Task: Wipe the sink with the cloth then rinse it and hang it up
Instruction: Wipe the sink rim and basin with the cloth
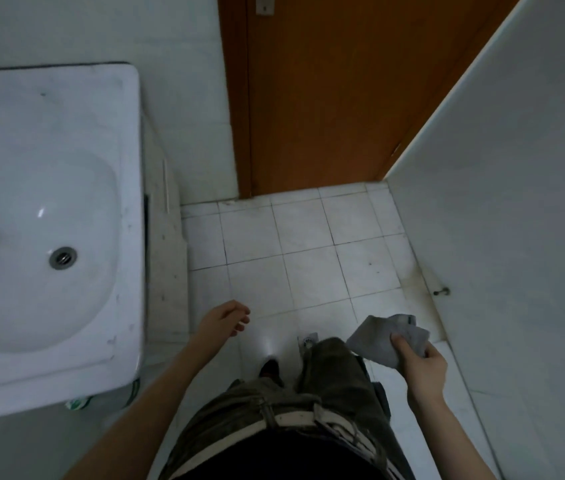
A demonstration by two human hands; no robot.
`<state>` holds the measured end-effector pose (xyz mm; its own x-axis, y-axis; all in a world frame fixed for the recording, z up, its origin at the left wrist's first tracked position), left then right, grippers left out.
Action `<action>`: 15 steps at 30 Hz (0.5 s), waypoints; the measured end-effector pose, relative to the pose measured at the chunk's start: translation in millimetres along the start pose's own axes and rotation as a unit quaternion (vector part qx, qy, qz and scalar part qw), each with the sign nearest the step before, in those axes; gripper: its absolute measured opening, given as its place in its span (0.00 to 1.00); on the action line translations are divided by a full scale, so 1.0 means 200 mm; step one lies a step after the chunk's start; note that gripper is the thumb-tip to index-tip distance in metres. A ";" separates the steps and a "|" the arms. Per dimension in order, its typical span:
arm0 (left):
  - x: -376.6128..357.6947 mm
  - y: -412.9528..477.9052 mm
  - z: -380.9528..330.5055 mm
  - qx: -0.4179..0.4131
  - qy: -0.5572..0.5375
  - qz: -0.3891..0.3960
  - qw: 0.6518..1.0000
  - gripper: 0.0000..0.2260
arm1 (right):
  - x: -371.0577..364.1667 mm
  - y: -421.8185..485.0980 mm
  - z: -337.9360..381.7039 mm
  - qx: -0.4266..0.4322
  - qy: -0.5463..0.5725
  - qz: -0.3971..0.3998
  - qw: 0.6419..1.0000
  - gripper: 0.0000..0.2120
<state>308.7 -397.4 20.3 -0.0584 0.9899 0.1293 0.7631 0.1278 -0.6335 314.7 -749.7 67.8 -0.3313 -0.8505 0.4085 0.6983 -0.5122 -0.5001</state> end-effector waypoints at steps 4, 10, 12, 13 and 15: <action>-0.08 0.25 -0.21 -0.014 -0.003 -0.011 1.000 0.11 | -0.06 0.32 0.26 0.026 -0.007 0.003 1.000 0.03; -0.13 0.59 -0.38 0.024 -0.087 -0.120 0.989 0.10 | -0.32 0.94 0.69 0.041 -0.050 0.074 0.995 0.03; -0.15 0.64 -0.43 0.038 -0.126 -0.163 0.978 0.10 | -0.45 1.13 0.88 0.053 -0.089 0.114 0.988 0.04; -0.16 0.66 -0.46 0.047 -0.144 -0.187 0.971 0.10 | -0.52 1.21 0.98 0.061 -0.112 0.136 0.982 0.06; -0.18 0.68 -0.50 0.062 -0.182 -0.236 0.952 0.09 | -0.68 1.34 1.17 0.091 -0.154 0.192 0.965 0.10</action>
<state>478.5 -421.6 6.7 -0.6129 0.7732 0.1628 0.5154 0.5474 -0.6593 694.6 -744.0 56.7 0.1592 -0.8830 0.4416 0.8408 -0.1132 -0.5295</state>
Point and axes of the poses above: each hand's wrist, its own y-axis towards the middle knuckle, its own x-axis out of the back of the hand, z = x × y, the point moved 2 cm from there along y, towards the middle knuckle, and after that the axes turned 5 degrees about -y, right-handed, at the moved point
